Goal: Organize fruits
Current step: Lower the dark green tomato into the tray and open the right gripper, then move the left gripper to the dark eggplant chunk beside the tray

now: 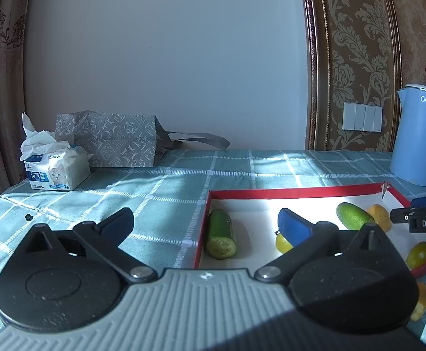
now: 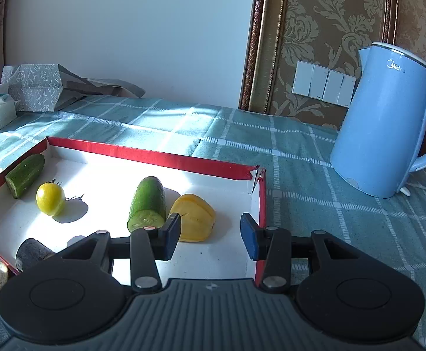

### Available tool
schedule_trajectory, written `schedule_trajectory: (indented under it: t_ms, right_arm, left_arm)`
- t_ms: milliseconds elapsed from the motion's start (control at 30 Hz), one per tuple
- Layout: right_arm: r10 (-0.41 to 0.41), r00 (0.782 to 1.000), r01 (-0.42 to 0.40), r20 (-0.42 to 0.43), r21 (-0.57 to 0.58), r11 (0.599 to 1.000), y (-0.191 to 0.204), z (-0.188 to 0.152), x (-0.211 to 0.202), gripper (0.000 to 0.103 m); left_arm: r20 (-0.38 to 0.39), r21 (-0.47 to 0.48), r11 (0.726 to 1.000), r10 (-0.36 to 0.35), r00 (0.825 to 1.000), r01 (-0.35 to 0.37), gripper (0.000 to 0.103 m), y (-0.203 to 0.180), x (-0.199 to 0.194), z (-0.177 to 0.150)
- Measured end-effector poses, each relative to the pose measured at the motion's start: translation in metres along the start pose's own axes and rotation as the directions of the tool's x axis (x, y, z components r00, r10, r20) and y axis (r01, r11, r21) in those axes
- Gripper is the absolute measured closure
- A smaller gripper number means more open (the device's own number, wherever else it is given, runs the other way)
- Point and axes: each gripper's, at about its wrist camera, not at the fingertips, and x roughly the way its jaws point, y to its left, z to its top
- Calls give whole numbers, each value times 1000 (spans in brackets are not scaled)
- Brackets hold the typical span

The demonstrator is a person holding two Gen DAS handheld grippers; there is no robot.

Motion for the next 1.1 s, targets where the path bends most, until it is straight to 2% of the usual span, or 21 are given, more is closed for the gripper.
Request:
schedule_trajectory:
  t_ms: [200,300,367,433,533,667,767,833,1000,1100]
  right_arm:
    - [-17,999,16,49,17,1000,1,-11,-34,56]
    - [-33,996,31,81,16,999,4,-21,-57,55]
    - [-36,992,34,119,16,999,5,-30,-75,49]
    - [-41,988,38,146,23,999,5,-39,-89,44]
    - [-20,986,11,167,54,998,5,-51,-105,44]
    - [-9,985,2,169,41,999,13,-63,-114,44]
    - [-34,985,30,168,31,999,16,-69,-115,44]
    - [-26,986,17,164,52,999,13,-73,-116,43]
    - [-19,989,9,150,64,998,9,-79,-115,44]
    - [-16,988,7,151,60,998,9,-80,-115,44]
  left_arm:
    - [39,17,1000,-20,999,20,0,-4,-5,-1]
    - [-7,3,996,-90,996,90,0,-1,-12,-5]
    - [-43,-39,984,-173,984,172,0,5,-21,-10]
    - [-59,-82,963,-263,963,258,0,11,-35,-17]
    - [-80,-58,953,-302,950,298,0,8,-51,-26]
    - [-115,53,962,-260,959,267,0,-14,-63,-36]
    - [-135,105,961,-239,962,254,0,-33,-64,-41]
    - [-147,132,963,-214,966,234,0,-45,-63,-44]
    - [-148,149,977,-131,980,153,0,-60,-53,-45]
    - [-162,133,984,-100,982,122,0,-58,-45,-45]
